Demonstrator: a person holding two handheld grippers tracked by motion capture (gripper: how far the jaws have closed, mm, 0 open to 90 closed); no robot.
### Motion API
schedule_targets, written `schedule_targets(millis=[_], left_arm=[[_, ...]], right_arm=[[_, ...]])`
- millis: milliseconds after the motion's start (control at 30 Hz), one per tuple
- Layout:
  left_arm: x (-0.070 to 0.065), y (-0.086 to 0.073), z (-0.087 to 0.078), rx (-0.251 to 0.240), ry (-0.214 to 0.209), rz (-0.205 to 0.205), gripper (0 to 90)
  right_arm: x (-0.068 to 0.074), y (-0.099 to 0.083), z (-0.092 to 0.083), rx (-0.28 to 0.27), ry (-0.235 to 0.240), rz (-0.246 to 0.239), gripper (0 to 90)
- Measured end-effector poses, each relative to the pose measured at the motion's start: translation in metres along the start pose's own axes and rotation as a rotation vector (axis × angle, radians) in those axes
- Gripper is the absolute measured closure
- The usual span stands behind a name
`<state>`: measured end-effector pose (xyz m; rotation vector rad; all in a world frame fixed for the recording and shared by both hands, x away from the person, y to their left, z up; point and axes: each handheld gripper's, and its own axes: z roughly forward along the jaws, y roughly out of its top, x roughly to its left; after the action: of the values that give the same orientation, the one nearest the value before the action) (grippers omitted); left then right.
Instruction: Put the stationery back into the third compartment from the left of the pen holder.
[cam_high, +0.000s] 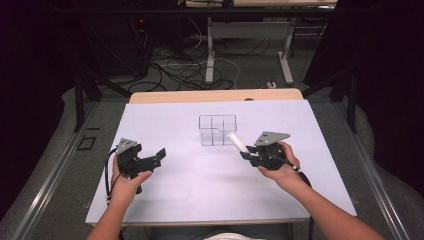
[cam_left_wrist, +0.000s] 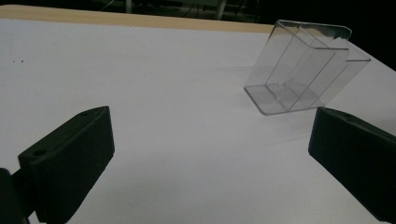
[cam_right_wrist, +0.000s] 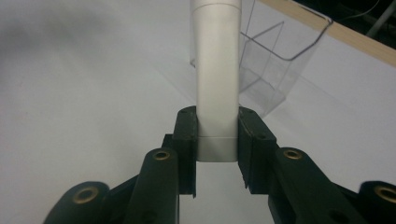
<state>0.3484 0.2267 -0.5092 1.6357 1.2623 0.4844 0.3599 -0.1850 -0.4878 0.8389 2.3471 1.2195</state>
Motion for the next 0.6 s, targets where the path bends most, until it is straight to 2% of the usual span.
schedule_targets(millis=[233,467,600], left_arm=[[-0.010,0.003,0.000,-0.010,-0.046,0.015,0.4],[-0.024,0.009,0.000,-0.027,-0.102,-0.006,0.4],[-0.032,0.012,0.003,-0.024,-0.137,-0.027,0.4]], right_arm=[[0.013,0.010,0.017,-0.092,0.001,0.009,70.9],[0.025,0.016,0.027,-0.147,-0.026,-0.026,70.8],[0.030,0.015,0.029,-0.157,-0.025,-0.020,70.8]])
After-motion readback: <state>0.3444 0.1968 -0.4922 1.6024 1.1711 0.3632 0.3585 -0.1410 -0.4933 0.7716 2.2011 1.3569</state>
